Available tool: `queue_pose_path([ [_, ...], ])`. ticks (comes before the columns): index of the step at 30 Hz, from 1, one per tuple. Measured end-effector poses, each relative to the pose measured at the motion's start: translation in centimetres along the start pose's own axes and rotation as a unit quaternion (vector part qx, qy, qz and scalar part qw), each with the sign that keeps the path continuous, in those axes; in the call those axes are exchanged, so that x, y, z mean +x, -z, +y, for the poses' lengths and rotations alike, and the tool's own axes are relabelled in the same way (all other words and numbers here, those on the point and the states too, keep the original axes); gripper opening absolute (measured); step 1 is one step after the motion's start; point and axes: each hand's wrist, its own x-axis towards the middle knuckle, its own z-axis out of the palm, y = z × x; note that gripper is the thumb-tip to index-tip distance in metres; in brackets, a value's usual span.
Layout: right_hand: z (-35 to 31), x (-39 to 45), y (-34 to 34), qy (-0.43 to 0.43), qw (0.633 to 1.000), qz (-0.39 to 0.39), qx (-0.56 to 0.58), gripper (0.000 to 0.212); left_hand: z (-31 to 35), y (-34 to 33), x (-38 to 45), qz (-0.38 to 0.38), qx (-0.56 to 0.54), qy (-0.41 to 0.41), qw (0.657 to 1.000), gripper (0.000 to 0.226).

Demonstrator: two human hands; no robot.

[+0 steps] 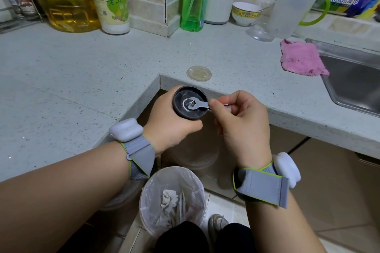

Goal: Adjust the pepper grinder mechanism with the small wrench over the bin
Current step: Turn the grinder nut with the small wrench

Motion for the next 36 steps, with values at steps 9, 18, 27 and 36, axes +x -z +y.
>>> queue_pose_path([
  [9, 0.1, -1.0, -0.7, 0.025, 0.998, 0.039, -0.041, 0.020, 0.2, -0.2, 0.0, 0.022, -0.013, 0.027, 0.999, 0.041],
  [18, 0.3, -1.5, -1.5, 0.079, 0.988, 0.078, -0.103, 0.023, -0.1, -0.2, 0.0, 0.034, -0.023, 0.035, 0.999, 0.037],
  [27, 0.8, -2.2, -3.2, 0.091, 0.986, 0.104, -0.089, 0.025, -0.1, -0.2, 0.1, 0.087, -0.012, 0.062, 0.994, 0.036],
  [36, 0.2, -2.4, -4.2, 0.120, 0.982, 0.098, -0.108, 0.026, -0.4, -0.4, 0.3, 0.137, -0.008, 0.086, 0.987, 0.020],
])
